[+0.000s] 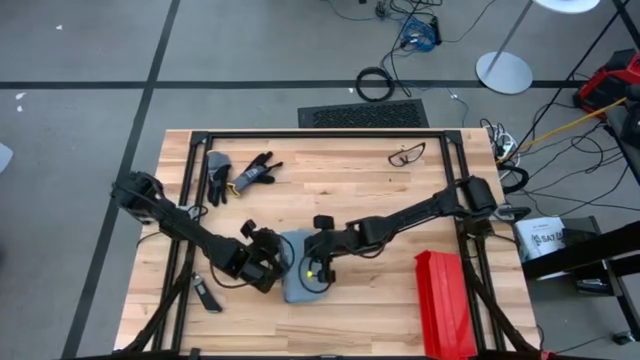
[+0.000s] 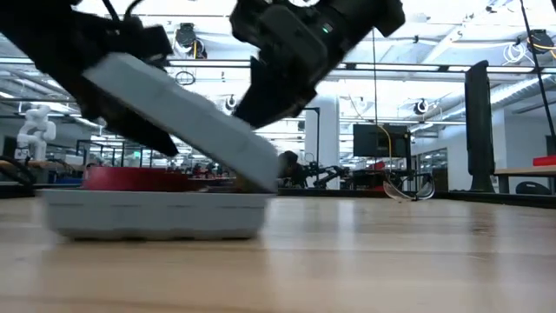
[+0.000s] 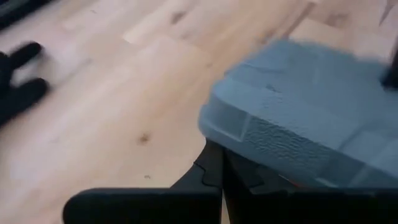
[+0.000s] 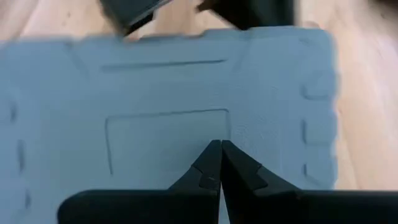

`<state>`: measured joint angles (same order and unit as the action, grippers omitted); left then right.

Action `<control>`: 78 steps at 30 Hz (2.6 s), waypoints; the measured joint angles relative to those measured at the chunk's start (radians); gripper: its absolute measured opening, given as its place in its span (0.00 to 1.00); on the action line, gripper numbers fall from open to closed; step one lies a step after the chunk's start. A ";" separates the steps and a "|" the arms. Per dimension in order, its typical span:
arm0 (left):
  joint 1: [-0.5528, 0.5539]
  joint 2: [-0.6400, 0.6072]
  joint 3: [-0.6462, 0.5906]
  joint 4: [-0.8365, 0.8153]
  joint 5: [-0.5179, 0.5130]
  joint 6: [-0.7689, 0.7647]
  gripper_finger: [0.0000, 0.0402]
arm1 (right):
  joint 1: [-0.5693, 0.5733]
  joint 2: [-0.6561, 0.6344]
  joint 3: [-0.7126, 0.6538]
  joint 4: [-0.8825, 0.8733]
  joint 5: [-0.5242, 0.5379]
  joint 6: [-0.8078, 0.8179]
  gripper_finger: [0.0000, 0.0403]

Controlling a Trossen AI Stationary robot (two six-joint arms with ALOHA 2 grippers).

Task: Prefit tool cases
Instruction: Close the gray prefit tools case

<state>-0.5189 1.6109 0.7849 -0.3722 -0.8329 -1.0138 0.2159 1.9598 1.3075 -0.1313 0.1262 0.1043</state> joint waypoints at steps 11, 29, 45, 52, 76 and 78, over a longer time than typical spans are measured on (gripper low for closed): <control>-0.059 -0.238 0.079 -0.243 -0.101 -0.012 0.00 | 0.010 0.027 0.072 -0.043 -0.002 -0.032 0.00; -0.079 -0.286 0.109 -0.239 -0.205 0.088 0.00 | 0.016 0.100 0.075 0.286 -0.157 -0.058 0.00; -0.095 -0.286 0.110 -0.218 -0.214 0.079 0.00 | -0.012 0.261 0.085 0.291 -0.167 0.015 0.00; -0.100 -0.286 0.110 -0.218 -0.214 0.079 0.00 | -0.006 0.197 0.074 0.287 -0.154 -0.028 0.00; -0.112 -0.285 0.149 -0.235 -0.253 0.108 0.00 | 0.222 0.223 0.072 0.392 -0.125 -0.070 0.00; -0.112 -0.285 0.149 -0.231 -0.296 0.081 0.00 | 0.224 0.235 0.072 0.368 -0.093 -0.066 0.00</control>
<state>-0.6312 1.3254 0.9340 -0.6036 -1.1290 -0.9327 0.4400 2.1944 1.3796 0.2364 0.0327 0.0387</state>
